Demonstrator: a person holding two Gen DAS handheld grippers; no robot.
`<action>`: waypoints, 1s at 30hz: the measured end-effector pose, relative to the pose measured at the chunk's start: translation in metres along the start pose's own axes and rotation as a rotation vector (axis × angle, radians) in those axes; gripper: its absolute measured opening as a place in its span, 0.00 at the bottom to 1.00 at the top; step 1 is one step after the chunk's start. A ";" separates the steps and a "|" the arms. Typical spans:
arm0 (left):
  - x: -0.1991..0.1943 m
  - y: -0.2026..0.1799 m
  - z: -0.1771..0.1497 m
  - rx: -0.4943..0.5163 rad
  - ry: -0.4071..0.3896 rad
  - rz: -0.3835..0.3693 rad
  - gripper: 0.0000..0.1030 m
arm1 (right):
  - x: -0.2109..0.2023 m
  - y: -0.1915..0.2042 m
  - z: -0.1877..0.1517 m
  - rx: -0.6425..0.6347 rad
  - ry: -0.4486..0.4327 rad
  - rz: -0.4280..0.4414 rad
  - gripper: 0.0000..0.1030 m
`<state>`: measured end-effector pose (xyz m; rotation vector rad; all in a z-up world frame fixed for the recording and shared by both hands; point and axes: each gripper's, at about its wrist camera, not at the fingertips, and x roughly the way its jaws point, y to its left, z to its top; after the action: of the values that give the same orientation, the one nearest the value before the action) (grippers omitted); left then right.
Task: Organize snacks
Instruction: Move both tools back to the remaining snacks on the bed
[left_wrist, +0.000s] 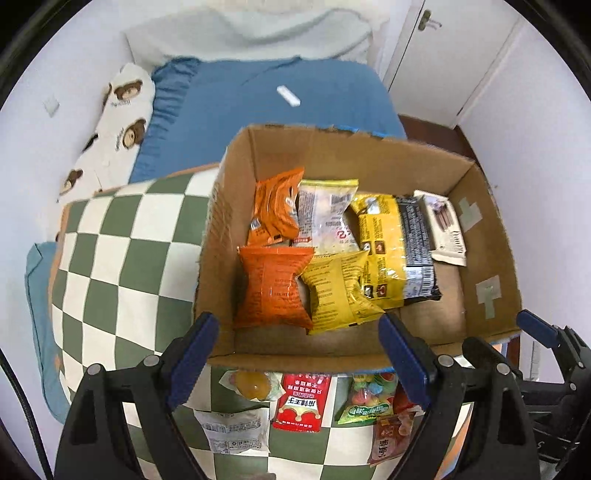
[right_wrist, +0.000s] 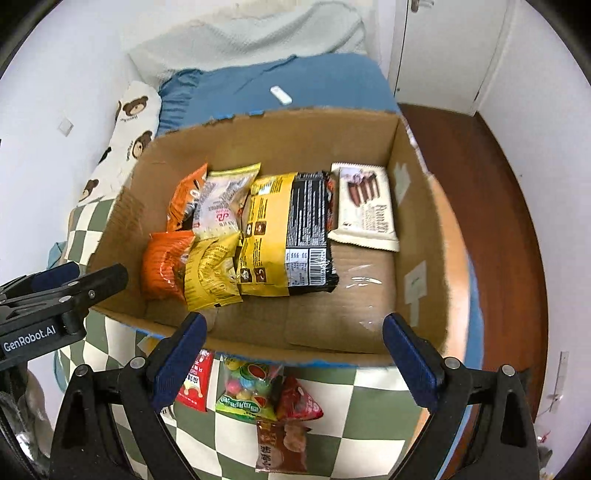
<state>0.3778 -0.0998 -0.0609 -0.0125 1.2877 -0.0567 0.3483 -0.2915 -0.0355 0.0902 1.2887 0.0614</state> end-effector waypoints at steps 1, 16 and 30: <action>-0.006 -0.001 -0.003 0.003 -0.017 0.001 0.86 | -0.007 0.000 -0.002 -0.002 -0.016 -0.001 0.95; -0.104 -0.001 -0.075 0.042 -0.295 0.009 0.86 | -0.112 0.004 -0.064 -0.019 -0.279 -0.030 0.95; 0.003 0.076 -0.155 -0.053 0.024 0.124 0.86 | 0.001 -0.005 -0.138 0.027 0.010 0.084 0.61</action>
<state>0.2324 -0.0209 -0.1099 0.0222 1.3112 0.0840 0.2161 -0.2918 -0.0746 0.1677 1.2960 0.1171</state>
